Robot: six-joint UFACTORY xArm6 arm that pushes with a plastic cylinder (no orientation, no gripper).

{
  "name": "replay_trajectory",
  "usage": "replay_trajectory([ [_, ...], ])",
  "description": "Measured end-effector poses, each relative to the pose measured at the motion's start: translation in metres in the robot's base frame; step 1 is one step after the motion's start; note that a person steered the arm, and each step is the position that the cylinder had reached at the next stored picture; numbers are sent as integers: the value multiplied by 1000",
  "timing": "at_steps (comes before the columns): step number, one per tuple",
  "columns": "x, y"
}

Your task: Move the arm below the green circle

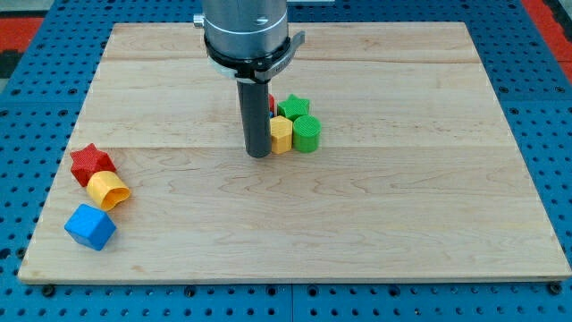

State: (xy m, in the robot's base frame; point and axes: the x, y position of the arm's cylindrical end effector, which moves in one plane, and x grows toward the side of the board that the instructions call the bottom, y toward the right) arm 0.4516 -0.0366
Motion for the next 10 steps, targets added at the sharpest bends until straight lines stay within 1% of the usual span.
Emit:
replay_trajectory([
  [3,2,6],
  [4,40,8],
  [5,85,23],
  [6,54,30],
  [7,43,23],
  [8,41,-2],
  [9,22,55],
  [10,20,88],
])
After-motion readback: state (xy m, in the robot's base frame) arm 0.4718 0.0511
